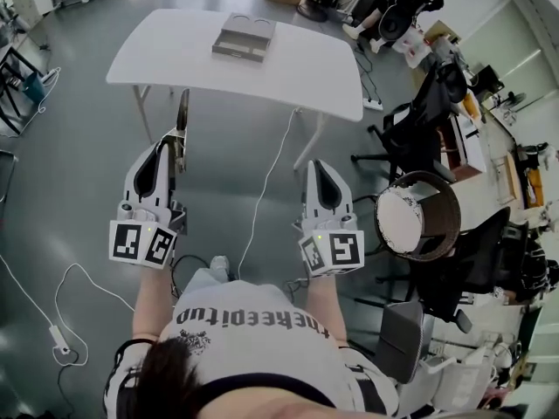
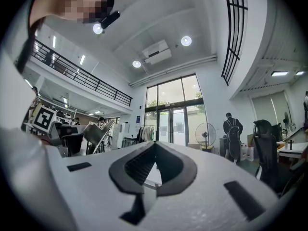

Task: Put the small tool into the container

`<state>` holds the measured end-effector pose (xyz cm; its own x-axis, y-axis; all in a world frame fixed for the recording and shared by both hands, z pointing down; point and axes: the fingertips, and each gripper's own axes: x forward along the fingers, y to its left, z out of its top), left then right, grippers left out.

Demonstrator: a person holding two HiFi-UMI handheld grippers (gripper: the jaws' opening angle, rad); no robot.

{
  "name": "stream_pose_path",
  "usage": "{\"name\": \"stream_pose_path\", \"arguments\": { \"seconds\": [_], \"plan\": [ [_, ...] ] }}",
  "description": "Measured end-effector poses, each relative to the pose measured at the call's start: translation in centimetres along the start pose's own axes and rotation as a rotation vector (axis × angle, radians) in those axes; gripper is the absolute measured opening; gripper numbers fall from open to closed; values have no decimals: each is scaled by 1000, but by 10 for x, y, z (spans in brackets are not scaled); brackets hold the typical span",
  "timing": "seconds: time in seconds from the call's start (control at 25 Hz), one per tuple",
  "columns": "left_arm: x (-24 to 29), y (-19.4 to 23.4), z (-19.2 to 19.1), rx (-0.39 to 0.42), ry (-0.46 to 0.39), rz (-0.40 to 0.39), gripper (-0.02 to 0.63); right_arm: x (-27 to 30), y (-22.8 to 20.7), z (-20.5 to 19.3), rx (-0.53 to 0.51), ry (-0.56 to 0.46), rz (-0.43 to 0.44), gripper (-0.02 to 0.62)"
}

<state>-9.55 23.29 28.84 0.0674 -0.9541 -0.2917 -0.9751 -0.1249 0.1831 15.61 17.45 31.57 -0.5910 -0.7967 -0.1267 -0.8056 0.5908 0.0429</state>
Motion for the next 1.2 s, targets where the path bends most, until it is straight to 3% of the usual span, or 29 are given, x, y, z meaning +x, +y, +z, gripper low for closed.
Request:
{"name": "stream_pose_path", "arguments": {
  "seconds": [0.56, 0.88, 1.2],
  "plan": [
    [51, 43, -23, -37, 19, -24, 14, 54, 0, -16, -23, 42, -21, 2],
    [106, 39, -49, -18, 20, -9, 14, 107, -48, -36, 8, 28, 20, 2],
    [187, 44, -50, 20, -20, 46, 14, 186, -100, -33, 1, 4, 96, 2]
  ]
}}
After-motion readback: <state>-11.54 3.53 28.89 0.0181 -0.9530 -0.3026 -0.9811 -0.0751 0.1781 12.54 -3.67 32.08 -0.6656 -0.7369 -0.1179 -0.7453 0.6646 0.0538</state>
